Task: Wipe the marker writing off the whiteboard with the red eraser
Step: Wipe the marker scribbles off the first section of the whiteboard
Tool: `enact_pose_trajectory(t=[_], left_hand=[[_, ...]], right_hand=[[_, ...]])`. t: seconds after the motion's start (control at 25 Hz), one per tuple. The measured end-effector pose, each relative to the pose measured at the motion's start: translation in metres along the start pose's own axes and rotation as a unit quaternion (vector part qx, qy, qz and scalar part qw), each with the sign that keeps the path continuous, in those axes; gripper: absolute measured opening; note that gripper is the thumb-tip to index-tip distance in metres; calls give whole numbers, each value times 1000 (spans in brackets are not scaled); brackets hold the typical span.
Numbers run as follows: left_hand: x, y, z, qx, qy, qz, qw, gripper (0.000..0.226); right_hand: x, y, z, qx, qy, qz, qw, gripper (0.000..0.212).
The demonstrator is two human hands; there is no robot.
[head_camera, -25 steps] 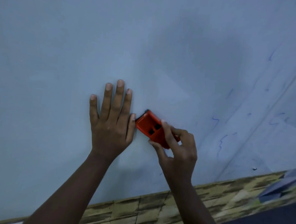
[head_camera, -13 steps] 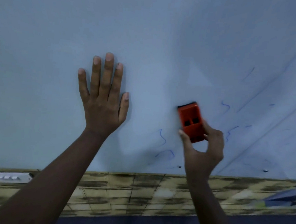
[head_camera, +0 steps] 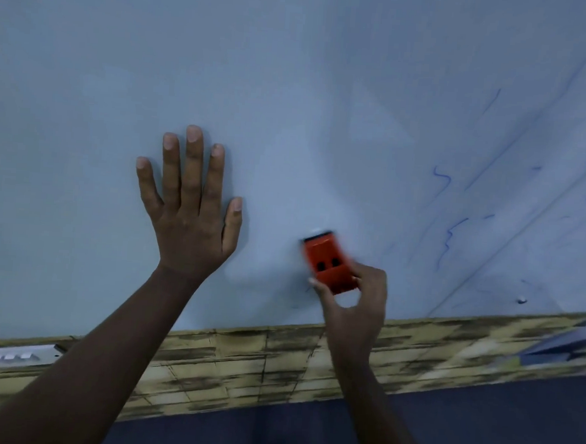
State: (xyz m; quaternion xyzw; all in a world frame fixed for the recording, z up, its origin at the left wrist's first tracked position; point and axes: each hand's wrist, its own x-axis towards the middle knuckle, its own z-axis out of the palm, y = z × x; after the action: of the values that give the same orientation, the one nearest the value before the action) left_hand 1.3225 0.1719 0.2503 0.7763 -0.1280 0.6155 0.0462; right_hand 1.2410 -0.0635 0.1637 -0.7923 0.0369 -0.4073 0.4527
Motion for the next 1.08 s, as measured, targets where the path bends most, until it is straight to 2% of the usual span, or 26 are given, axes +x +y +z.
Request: enact_pose_trajectory(t=[0.08,0.2,0.28,0.36,0.52,0.64,0.68,0.84,0.96,1.08], left_hand=[[-8,-4,1,0,-10,18,1000,75],[-25,-8,2,-6,-26,36,999,74],[-36,-10,4,2,-32,45,998,72],[-45,-12,6,10,-42,53,998,71],[-60,-15,2,7,-71,56,996,70],[-68,-15,-2,17,-84,52,995,71],[-70,-15,-3,17,-89,48,995,71],[-78,-20,-9,18,-103,58,993,68],[-77,-41,-16,37,-98,113,988,65],[-78,-59,-26,55,-91,152,983,64]], right_hand=[[4,4,-13,130,53,158,977,54],[-12,29,-14,130,85,296,942,52],[-35,48,-1,155,60,407,898,57],[-58,59,12,196,13,464,864,66],[-69,58,22,224,-10,474,851,69],[-59,35,21,235,-12,454,860,75],[-52,24,20,240,-18,442,864,72],[-12,-18,4,238,-10,386,891,38],[14,-34,-11,261,-3,378,888,38],[-1,-25,1,256,-16,418,871,37]])
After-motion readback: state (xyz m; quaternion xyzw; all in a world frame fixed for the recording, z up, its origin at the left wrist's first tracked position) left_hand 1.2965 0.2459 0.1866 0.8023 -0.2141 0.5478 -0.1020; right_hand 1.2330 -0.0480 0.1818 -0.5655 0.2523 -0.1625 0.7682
